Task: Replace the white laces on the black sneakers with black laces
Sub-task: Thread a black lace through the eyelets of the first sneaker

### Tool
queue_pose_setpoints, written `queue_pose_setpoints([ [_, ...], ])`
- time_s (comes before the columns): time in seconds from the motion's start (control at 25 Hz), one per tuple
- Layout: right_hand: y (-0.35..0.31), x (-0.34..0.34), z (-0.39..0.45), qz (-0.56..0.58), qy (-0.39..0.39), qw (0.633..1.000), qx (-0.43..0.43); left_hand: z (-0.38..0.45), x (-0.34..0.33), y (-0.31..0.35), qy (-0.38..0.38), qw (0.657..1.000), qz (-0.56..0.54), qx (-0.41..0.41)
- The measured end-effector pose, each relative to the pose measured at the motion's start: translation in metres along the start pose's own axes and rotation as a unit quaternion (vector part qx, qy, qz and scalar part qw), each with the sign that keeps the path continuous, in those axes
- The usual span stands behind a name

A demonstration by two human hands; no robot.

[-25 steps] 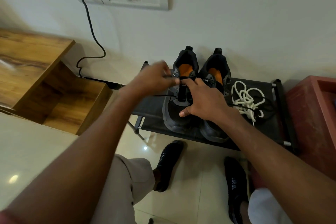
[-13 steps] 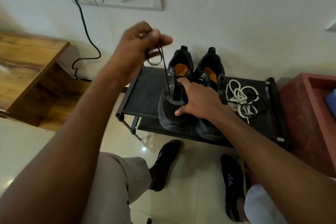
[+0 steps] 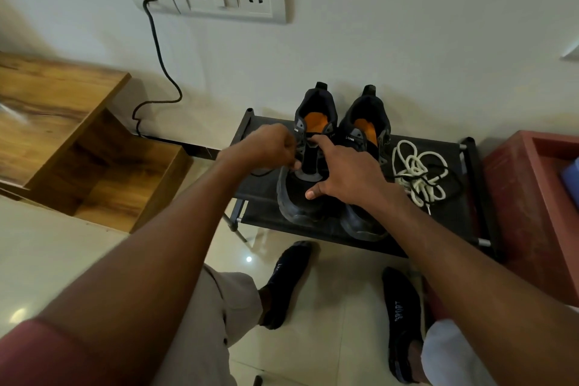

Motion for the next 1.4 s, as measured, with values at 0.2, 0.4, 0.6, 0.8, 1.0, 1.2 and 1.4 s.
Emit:
queue_pose_setpoints([
  [0.2, 0.001, 0.0, -0.001, 0.017, 0.0, 1.0, -0.003, -0.025, 0.073, 0.008, 0.218, 0.911, -0.349, -0.021],
  [0.4, -0.004, 0.009, -0.005, 0.065, 0.019, 0.998, -0.007, -0.027, 0.046, -0.007, 0.112, 0.99, -0.042, 0.073],
  [0.6, 0.006, 0.021, 0.0, 0.105, 0.036, 0.993, -0.048, -0.019, 0.041, 0.005, 0.139, 0.989, 0.001, 0.042],
  [0.8, 0.008, 0.024, -0.008, 0.085, 0.009, 0.994, -0.062, -0.012, 0.003, 0.021, -0.007, 0.991, -0.127, 0.04],
  [1.0, 0.016, 0.034, -0.011, 0.037, -0.046, 0.996, -0.062, -0.002, -0.014, 0.017, 0.004, 0.997, -0.066, 0.041],
  [1.2, 0.03, 0.048, -0.006, -0.03, -0.055, 0.994, -0.09, -0.001, -0.017, 0.017, 0.001, 1.0, -0.02, 0.024],
  [1.4, 0.021, 0.038, -0.004, -0.01, -0.112, 0.992, -0.05, -0.002, -0.008, 0.016, -0.023, 0.998, 0.049, 0.043],
])
Point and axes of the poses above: each hand's wrist, its own z-axis towards the middle knuckle, its own x-axis out of the back of the hand, y = z × x, the point moved 6 cm from there along z, towards the middle knuckle, and after that the axes turned 4 degrees about y, right-handed, at the moved point
